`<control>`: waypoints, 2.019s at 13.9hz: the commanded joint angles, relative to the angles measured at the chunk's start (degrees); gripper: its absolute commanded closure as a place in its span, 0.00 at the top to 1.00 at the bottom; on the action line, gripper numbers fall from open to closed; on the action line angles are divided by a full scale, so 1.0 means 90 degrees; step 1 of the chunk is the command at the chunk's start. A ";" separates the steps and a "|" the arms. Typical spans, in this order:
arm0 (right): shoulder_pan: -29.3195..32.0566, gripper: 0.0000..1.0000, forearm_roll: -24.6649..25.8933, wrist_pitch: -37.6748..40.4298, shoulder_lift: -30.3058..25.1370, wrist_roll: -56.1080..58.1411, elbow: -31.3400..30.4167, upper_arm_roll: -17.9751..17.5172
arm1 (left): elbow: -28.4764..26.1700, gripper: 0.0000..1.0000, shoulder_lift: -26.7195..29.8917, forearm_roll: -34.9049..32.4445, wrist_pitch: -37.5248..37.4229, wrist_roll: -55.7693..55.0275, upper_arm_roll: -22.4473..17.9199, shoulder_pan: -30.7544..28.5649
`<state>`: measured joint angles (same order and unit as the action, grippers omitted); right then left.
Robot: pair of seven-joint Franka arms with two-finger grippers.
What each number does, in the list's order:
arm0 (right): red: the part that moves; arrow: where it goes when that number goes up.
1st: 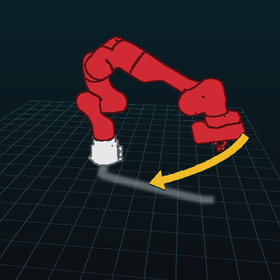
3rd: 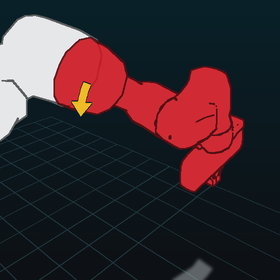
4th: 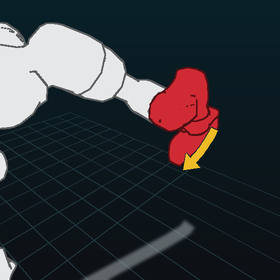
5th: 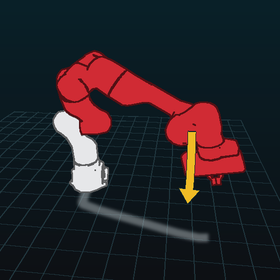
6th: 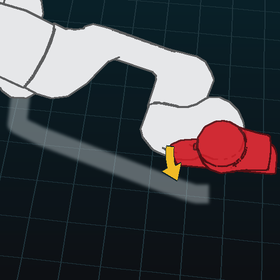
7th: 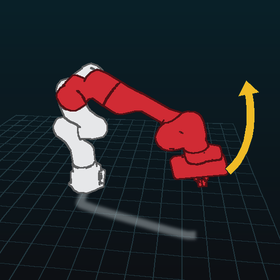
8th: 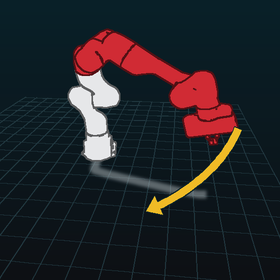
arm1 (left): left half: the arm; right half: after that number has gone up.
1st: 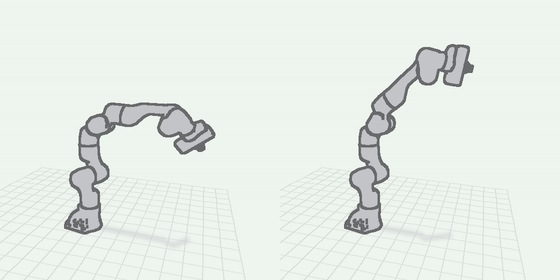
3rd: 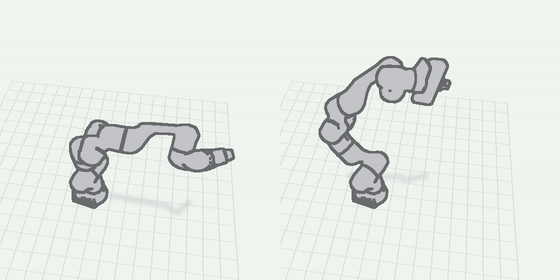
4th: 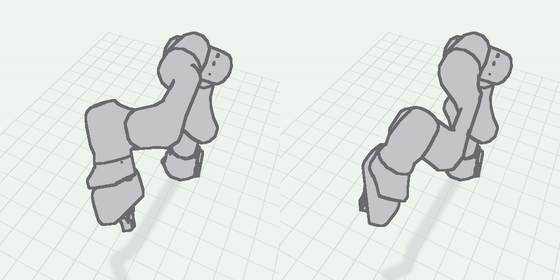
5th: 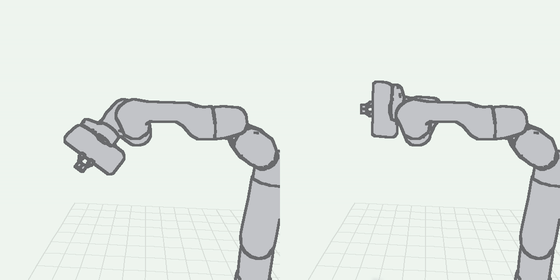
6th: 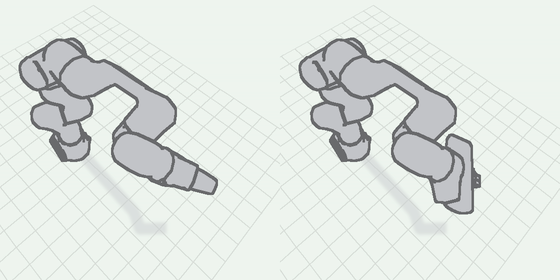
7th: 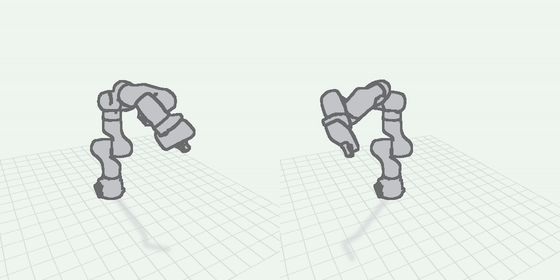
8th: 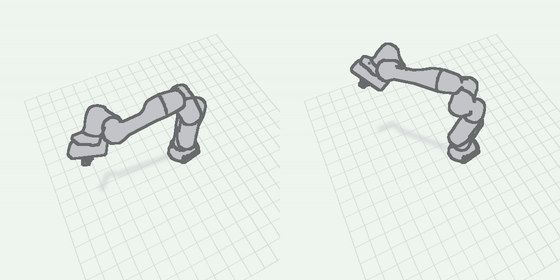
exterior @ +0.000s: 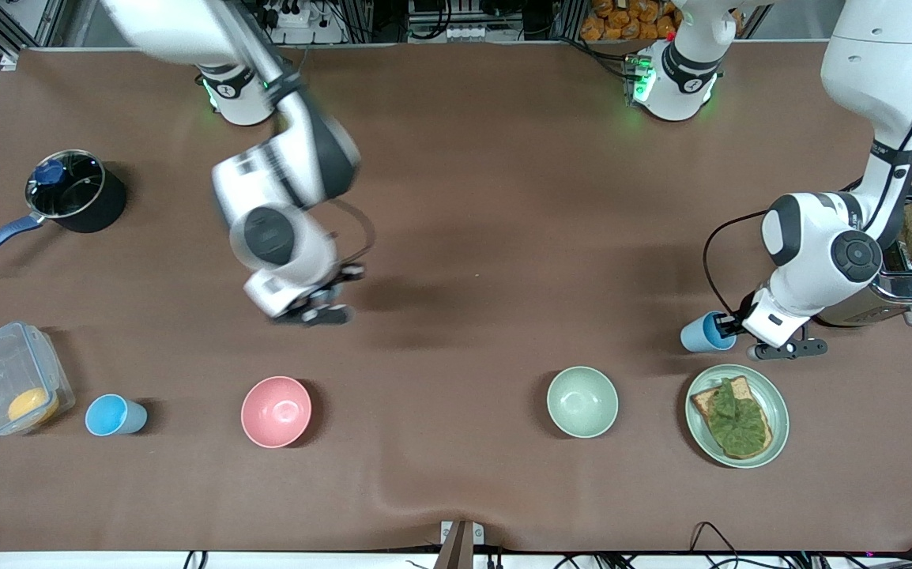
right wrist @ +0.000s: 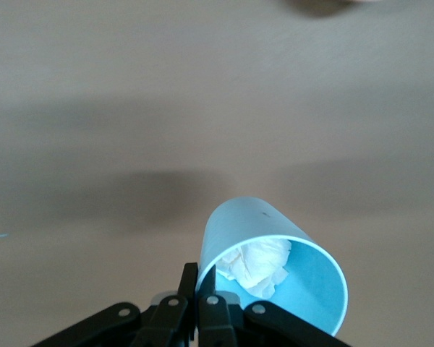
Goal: Stack blue cups with both arms
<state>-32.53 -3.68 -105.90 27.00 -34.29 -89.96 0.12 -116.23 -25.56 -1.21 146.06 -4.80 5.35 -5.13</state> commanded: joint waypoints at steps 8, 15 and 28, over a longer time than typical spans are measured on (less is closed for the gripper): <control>-0.2020 0.00 0.0855 -0.1212 0.0915 -0.2829 0.0699 0.0123 | 0.0025 0.00 0.0329 -0.0119 0.0021 -0.0307 0.0040 0.0004; -0.1894 0.00 0.0809 -0.2423 0.1511 -0.2792 0.0680 0.0123 | -0.0844 0.00 0.1618 0.0270 0.0021 -0.0414 0.0177 -0.0035; -0.1446 1.00 0.0810 -0.0797 0.1249 -0.2344 0.1400 0.0133 | -0.0982 0.00 0.2020 0.0750 -0.0008 -0.1947 0.1271 -0.0006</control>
<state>-47.95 3.62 -119.50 40.48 -58.04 -80.23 2.08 -124.14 -8.70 4.29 146.06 -21.07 15.89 -4.95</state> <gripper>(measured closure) 0.278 0.956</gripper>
